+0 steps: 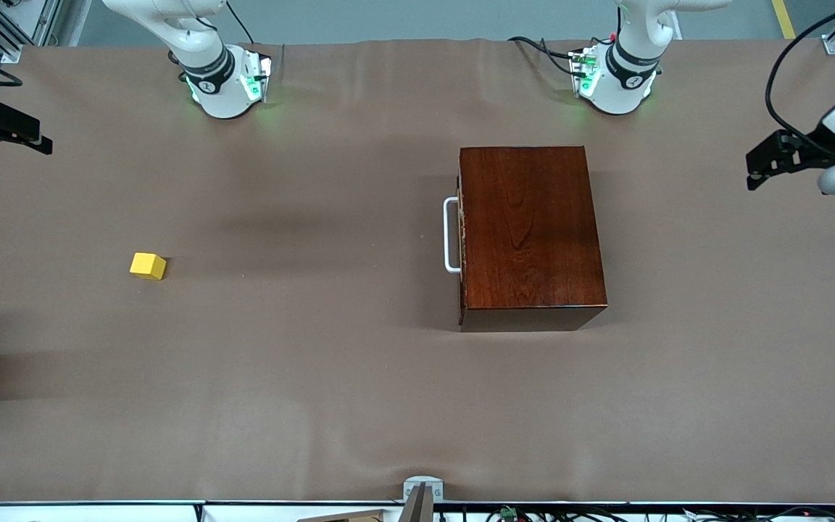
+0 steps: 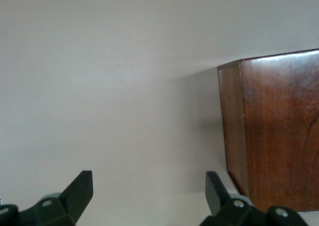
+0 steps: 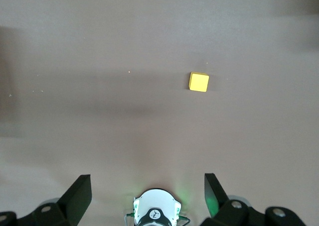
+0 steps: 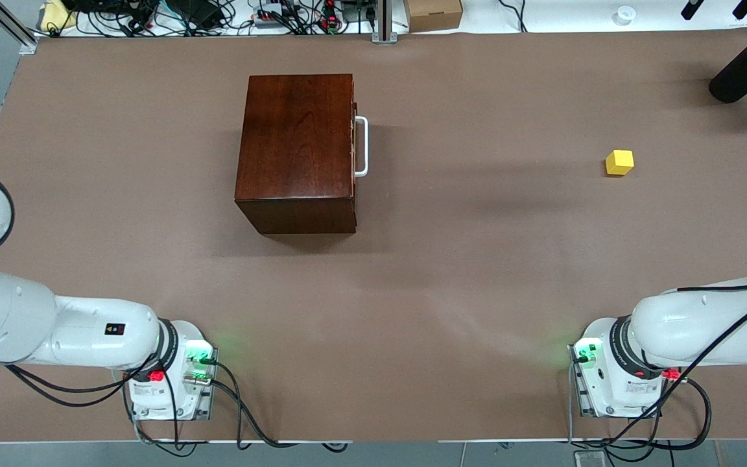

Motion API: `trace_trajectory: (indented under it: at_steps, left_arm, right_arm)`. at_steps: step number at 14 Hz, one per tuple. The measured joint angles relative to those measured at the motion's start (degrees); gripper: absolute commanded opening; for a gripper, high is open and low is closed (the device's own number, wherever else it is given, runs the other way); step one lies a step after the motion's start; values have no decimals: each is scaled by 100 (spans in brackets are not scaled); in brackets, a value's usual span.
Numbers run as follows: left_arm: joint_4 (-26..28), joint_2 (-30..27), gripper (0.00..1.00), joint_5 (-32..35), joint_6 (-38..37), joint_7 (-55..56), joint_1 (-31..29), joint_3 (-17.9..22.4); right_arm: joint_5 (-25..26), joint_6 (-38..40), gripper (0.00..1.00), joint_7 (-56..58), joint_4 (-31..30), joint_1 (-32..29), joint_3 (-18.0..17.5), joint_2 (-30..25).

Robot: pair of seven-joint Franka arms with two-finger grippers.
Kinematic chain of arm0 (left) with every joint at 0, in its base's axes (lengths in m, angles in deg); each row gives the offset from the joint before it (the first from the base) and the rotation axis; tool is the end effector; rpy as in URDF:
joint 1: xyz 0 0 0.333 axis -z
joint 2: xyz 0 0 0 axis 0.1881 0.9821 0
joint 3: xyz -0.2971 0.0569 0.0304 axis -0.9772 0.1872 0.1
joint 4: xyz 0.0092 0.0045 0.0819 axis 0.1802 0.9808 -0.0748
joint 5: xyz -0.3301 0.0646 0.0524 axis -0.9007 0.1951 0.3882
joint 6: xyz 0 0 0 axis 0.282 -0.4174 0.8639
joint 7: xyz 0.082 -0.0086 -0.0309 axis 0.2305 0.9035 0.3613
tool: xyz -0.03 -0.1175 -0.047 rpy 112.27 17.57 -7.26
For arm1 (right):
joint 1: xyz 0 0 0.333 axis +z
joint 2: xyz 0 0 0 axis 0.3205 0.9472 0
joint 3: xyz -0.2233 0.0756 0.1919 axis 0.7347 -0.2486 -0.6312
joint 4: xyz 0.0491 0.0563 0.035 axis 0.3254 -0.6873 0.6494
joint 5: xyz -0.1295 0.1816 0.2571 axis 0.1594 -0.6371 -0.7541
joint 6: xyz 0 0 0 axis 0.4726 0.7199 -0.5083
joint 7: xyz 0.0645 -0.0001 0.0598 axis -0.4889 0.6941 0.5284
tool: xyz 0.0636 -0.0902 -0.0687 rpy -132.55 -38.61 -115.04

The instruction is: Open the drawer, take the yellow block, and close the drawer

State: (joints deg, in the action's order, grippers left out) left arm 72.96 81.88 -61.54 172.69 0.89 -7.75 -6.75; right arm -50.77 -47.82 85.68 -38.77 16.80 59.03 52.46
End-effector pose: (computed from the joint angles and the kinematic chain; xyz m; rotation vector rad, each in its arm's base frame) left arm 0.4858 -0.0397 0.6078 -3.0734 0.2086 -0.0352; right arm 0.4677 -0.0251 0.6204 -3.0636 -0.0756 0.2752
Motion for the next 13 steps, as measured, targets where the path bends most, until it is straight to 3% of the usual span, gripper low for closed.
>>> trace_trajectory:
  at_steps: [4,13]
  left_arm:
    - [168,-260,100,-190,-35,72,-2,-42]
    - [111,-253,100,-341,-26,79,-17,-43]
  right_arm:
    - [0,22,100,-4,-6,-2,3,0]
    - [0,54,100,-10,-11,-6,6,0]
